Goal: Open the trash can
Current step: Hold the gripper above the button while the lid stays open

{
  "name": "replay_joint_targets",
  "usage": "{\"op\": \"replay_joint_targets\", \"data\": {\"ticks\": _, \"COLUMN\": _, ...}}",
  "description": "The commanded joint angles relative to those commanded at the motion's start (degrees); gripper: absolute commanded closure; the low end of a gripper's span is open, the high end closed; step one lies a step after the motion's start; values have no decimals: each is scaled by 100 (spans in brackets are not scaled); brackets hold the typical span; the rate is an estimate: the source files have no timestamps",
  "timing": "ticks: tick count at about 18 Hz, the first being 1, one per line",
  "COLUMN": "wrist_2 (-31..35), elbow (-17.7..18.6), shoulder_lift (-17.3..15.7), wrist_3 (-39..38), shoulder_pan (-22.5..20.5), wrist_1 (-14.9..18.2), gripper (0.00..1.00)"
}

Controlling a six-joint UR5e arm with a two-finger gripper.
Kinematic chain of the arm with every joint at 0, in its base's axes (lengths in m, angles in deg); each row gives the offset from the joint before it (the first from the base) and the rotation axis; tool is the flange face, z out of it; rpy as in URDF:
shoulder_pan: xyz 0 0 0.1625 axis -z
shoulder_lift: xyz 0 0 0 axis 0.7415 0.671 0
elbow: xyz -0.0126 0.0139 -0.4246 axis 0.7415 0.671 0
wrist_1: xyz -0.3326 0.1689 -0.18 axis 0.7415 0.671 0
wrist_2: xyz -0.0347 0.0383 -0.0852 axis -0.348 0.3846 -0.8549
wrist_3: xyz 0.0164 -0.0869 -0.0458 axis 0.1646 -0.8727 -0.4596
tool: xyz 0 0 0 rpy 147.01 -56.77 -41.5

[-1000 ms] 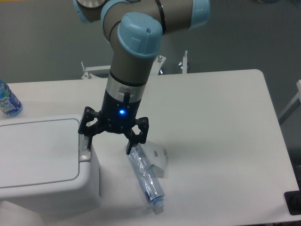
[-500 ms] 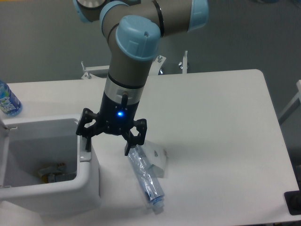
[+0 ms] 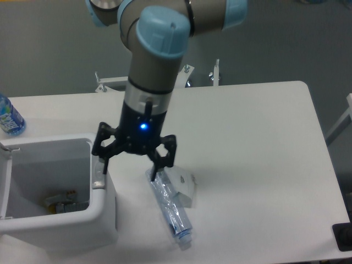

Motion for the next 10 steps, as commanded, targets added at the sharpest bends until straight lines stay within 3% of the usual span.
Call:
{"op": "replay_joint_targets", "data": {"ticks": 3, "wrist_2": 784, "elbow": 61, "shoulder_lift": -71, "wrist_3": 360, "shoulder_pan": -255, "wrist_1": 62, "gripper": 0}}
{"op": "replay_joint_targets", "data": {"ticks": 7, "wrist_2": 1136, "elbow": 210, "shoulder_lift": -149, "wrist_3": 1361, "shoulder_pan": -633, "wrist_1": 403, "gripper": 0}}
{"op": "replay_joint_targets", "data": {"ticks": 10, "wrist_2": 1225, "elbow": 325, "shoulder_lift": -203, "wrist_3": 1785, "shoulder_pan": -897, "wrist_1": 431, "gripper": 0}}
